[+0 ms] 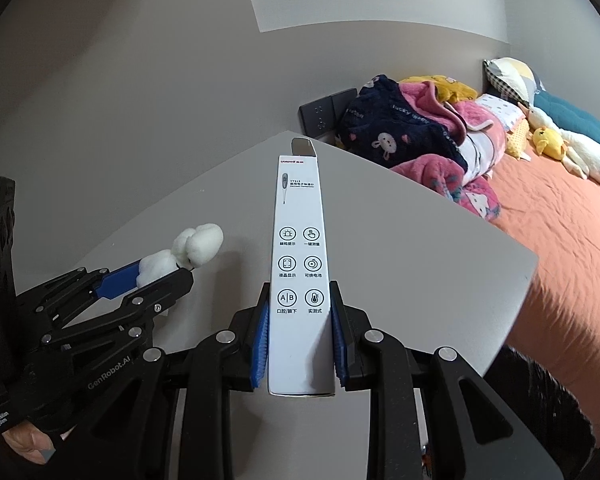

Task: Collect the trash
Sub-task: 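Lift and carry the white foam and white box over the black bin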

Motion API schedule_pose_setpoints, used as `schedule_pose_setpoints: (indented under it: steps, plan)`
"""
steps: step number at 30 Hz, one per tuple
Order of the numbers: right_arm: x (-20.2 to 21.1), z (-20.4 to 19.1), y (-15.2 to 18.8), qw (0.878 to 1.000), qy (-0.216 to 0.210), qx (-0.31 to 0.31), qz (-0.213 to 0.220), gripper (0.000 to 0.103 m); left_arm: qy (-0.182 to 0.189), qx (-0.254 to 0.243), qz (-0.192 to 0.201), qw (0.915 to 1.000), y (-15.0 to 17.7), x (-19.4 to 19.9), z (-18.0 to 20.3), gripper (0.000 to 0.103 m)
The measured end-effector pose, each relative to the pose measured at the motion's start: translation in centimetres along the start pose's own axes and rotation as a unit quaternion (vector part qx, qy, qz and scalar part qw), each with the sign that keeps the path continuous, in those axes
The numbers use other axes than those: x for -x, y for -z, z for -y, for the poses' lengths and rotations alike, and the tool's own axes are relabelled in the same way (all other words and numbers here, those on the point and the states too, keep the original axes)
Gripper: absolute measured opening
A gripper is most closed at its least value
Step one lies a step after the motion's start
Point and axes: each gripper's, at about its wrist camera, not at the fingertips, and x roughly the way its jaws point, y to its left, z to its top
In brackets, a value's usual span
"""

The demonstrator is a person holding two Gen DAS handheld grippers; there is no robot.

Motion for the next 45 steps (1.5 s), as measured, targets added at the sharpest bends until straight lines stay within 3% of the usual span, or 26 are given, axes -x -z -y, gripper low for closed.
schedule_pose_setpoints:
  steps: [27, 45]
  plan:
    - [10.3, 1.2, 6.7, 0.999, 0.008, -0.027, 0.034, 0.028, 0.028, -0.028, 0.023, 0.9989, 4.3, 7.2, 5.4, 0.036]
    - [14.2, 5.3, 10.5, 0.996, 0.033, -0.067, 0.047, 0.028, 0.063, -0.058, 0.021, 0.9961, 6.3, 8.0, 10.0, 0.038]
